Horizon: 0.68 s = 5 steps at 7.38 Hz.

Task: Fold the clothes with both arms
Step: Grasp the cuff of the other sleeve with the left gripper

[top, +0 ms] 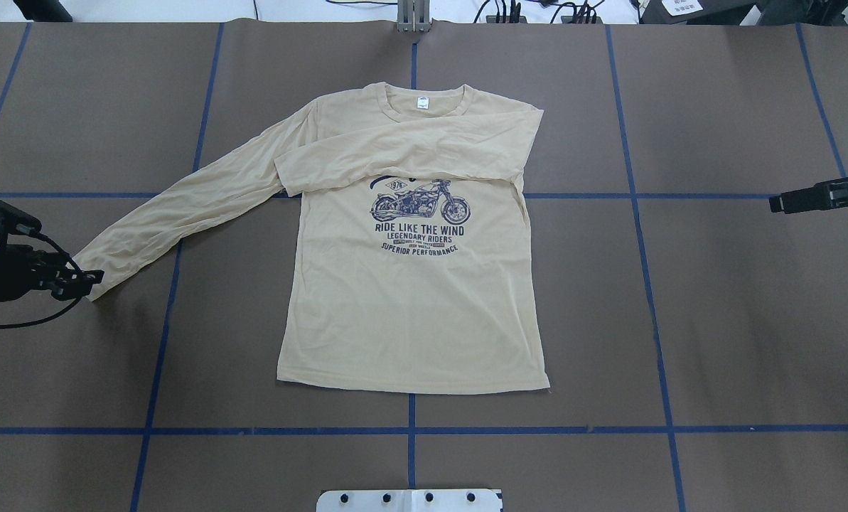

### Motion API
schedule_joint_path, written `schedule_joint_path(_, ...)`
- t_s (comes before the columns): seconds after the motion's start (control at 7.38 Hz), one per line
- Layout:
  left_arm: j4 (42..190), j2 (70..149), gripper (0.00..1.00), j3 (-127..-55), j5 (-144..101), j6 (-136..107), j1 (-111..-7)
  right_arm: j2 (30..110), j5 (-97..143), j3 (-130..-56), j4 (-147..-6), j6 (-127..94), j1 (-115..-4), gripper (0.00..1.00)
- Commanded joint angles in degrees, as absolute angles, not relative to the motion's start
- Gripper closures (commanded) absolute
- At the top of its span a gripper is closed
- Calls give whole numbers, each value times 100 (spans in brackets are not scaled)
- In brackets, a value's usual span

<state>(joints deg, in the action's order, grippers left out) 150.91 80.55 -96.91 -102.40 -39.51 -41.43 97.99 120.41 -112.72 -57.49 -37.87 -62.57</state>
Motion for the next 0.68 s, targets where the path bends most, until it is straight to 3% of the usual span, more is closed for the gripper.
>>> schedule_joint_path(0.0,15091,8025,28,-9616,-10239,-3938,-3991,9791,12024,-11268,-5748,-3806,-6258,0)
schedule_joint_path(0.27,15091,8016,37,-9615,-10239,-3937,-3990,9791,12006,-11268,-5748,-3814,-6249,0)
schedule_joint_path(0.41,15091,8016,50,-9615,-10239,-3929,-3990,9791,12006,-11268,-5748,-3814,-6249,0)
schedule_joint_path(0.54,15100,8016,77,-9615,-10239,-3937,-3990,9791,12006,-11268,-5748,-3814,-6249,0)
